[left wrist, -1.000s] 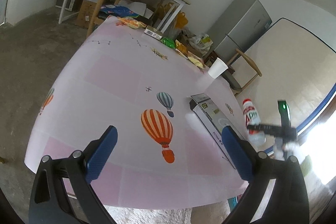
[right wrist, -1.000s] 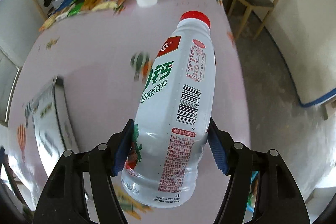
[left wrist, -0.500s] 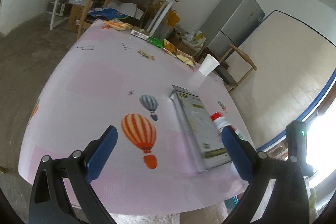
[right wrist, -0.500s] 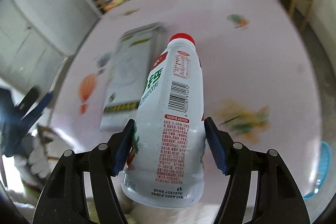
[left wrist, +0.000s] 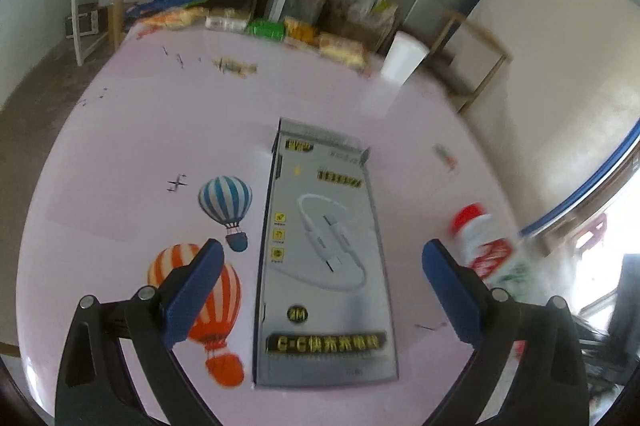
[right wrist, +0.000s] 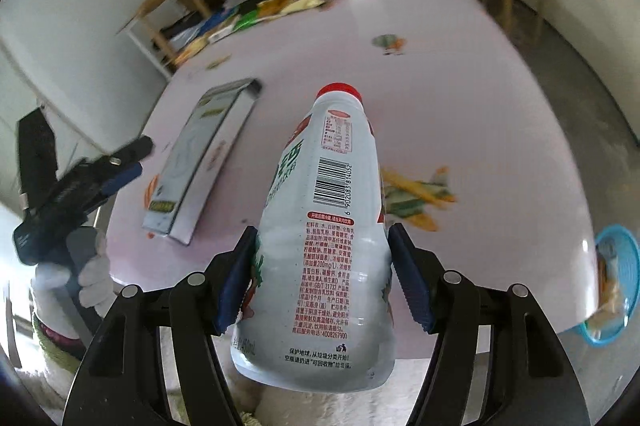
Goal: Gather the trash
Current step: 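Grasp the cable box with the left gripper while the right gripper holds the bottle, then lift the cable box with the left gripper while the right gripper holds the bottle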
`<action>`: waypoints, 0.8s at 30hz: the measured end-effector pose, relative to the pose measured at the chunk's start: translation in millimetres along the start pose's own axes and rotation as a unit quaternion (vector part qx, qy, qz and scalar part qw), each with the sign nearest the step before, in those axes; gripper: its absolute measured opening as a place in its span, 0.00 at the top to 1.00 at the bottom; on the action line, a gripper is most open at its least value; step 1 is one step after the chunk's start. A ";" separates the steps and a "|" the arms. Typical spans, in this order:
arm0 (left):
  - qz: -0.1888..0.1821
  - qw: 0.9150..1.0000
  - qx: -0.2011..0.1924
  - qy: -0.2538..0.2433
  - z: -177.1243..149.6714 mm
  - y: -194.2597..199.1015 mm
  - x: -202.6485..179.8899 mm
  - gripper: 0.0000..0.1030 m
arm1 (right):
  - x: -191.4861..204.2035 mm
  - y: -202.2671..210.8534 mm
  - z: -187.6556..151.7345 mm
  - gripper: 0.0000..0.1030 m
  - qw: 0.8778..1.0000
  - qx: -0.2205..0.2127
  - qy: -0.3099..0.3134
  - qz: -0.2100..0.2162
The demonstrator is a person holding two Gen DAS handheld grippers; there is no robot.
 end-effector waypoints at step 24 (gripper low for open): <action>0.039 0.994 0.040 -0.090 -71.8 19.5 0.2 0.22 | -19.0 17.6 -34.2 0.40 0.999 -0.010 -0.028 0.042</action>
Point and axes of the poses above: each gripper's, at about its wrist camera, not at the fingertips, and y roughly against the way its jaws point, x to its left, z to its top, the point moved 5 cm from there along -y, roughly the way its jaws point, and after that the axes turned 7 degrees about z, right-handed, at the moved point
